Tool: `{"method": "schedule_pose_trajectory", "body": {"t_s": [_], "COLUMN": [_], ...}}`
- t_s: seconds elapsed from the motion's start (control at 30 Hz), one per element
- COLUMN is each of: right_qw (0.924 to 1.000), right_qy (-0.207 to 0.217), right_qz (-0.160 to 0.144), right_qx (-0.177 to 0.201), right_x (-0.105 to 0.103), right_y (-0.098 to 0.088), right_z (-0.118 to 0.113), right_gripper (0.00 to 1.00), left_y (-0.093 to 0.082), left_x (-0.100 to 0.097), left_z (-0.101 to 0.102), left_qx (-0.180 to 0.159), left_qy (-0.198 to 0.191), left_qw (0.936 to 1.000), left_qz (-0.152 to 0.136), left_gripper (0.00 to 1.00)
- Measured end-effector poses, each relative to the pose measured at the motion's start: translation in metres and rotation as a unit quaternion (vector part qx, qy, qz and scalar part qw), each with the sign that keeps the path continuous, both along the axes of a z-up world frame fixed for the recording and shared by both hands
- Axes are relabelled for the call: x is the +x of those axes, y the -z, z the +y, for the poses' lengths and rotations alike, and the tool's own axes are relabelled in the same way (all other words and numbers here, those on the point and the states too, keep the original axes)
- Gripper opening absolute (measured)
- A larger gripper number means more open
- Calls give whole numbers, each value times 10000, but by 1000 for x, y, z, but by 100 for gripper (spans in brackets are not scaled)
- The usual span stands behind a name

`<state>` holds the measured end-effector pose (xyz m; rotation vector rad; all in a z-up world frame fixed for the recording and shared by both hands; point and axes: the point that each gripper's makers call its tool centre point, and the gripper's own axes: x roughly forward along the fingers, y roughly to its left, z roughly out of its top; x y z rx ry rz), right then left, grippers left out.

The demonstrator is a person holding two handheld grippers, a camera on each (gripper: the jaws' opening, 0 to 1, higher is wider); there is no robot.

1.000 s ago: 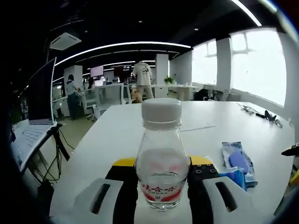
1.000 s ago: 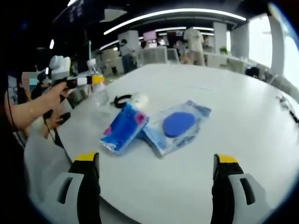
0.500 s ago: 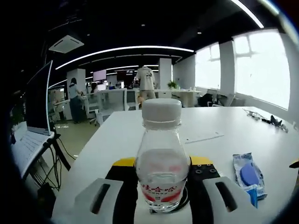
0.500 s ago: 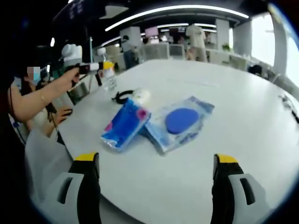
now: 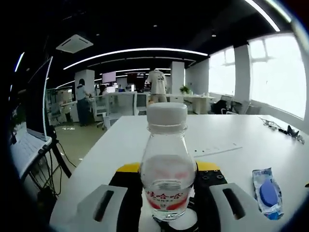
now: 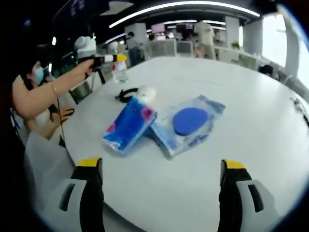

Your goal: Arrange the tabletop items into an orderly group along one side of the table until the central work area is clear of visible clutter.

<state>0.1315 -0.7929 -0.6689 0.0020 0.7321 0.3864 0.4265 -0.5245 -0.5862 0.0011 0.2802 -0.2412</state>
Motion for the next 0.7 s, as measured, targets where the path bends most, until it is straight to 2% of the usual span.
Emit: {"method": "schedule_pose_trajectory", "body": {"t_s": [0.17, 0.3, 0.47, 0.7], "right_qw": [10000, 9998, 9998, 9998], "right_qy": [-9, -93, -164, -199], "right_qz": [-91, -167, -49, 71], "right_qx": [13, 13, -77, -62], "right_x": [5, 8, 11, 13], "right_y": [0, 1, 11, 19], "right_z": [0, 1, -1, 2], "right_gripper": [100, 100, 100, 100], "left_y": [6, 12, 23, 35], "left_x": [21, 34, 49, 67], "left_z": [-3, -5, -9, -13], "left_qx": [50, -53, -16, -74], "left_qy": [-24, -64, -104, -169], "left_qw": [10000, 10000, 9999, 9998], "left_qz": [-40, -20, 70, 49], "left_gripper": [39, 39, 39, 39]}}
